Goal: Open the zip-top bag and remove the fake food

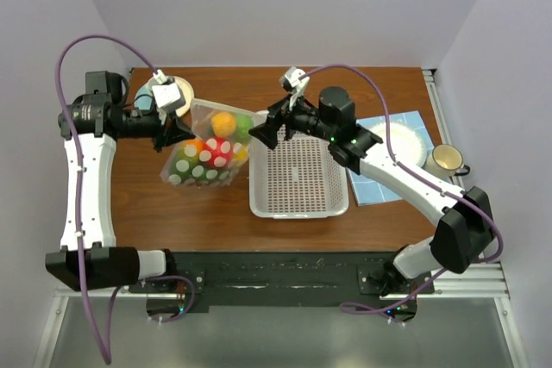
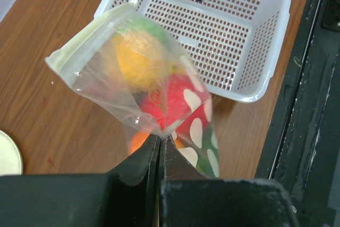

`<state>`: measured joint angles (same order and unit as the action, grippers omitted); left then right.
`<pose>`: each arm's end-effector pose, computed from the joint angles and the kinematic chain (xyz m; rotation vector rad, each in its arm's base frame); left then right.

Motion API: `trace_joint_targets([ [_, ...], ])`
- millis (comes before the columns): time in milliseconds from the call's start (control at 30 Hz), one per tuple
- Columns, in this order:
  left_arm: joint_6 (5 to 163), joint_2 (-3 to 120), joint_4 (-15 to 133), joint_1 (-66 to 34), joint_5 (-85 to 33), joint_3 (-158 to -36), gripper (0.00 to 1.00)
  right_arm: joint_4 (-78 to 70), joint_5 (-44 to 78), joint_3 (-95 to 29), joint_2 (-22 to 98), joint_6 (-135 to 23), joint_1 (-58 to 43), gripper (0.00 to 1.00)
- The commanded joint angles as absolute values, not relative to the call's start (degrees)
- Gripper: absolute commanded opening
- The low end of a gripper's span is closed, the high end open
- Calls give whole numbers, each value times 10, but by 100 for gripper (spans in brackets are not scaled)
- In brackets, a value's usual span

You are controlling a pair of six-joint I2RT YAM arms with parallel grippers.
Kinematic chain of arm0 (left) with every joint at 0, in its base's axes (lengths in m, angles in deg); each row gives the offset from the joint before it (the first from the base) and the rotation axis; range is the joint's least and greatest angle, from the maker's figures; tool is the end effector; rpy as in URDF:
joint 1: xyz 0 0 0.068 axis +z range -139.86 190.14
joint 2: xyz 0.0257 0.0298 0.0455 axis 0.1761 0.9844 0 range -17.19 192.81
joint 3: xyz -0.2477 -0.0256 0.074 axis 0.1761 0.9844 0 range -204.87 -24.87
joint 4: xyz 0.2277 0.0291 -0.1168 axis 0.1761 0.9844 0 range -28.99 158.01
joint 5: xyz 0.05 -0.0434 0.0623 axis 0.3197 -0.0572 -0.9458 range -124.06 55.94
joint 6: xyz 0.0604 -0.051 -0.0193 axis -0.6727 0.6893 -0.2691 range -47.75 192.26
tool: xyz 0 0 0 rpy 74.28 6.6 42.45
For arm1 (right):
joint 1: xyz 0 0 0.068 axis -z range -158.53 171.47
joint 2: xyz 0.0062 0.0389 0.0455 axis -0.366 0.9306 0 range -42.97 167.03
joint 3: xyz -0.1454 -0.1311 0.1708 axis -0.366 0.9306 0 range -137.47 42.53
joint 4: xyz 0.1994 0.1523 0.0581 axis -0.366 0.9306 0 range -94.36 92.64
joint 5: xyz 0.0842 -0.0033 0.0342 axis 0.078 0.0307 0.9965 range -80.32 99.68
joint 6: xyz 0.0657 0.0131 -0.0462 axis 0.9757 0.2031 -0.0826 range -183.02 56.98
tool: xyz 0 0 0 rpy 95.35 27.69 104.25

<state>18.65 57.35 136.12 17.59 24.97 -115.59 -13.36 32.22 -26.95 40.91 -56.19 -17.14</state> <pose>0.2307 -0.0310 0.3852 1.1169 1.7858 -0.7207 0.2801 0.2583 0.3477 -0.7686 1.5642 0.9179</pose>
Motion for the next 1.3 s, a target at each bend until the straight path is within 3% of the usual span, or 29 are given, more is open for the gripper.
trace_joint_targets([
  [0, 157, 529, 1366, 153, 226, -1139, 0, -140, 395, -330, 413, -616, -173, 99],
  [233, 191, 529, 1365, 108, 207, -1173, 0, -75, 543, -368, 437, -627, -173, 98],
  [500, 229, 548, 1365, 72, 207, -1222, 0, -71, 632, -358, 476, -607, -166, 94],
  [533, 231, 548, 1365, 70, 204, -1226, 0, -73, 635, -356, 481, -604, -166, 91],
  [567, 231, 549, 1365, 70, 204, -1228, 0, -75, 647, -356, 492, -602, -165, 81],
  [633, 233, 551, 1365, 70, 201, -1234, 0, -54, 655, -365, 501, -605, -163, 73],
  [700, 233, 551, 1365, 69, 198, -1235, 0, -45, 670, -366, 505, -610, -158, 59],
  [833, 228, 553, 1364, 69, 189, -1230, 0, -37, 663, -331, 474, -612, -147, 44],
  [1033, 216, 563, 1361, 70, 182, -1218, 0, -26, 631, -296, 433, -614, -143, 33],
  [1100, 222, 563, 1353, 70, 177, -1212, 0, -22, 629, -291, 427, -614, -144, 32],
  [1167, 231, 558, 1335, 70, 168, -1201, 0, -16, 619, -284, 418, -614, -144, 47],
  [1267, 240, 550, 1316, 70, 161, -1187, 0, -16, 606, -266, 404, -617, -144, 54],
])
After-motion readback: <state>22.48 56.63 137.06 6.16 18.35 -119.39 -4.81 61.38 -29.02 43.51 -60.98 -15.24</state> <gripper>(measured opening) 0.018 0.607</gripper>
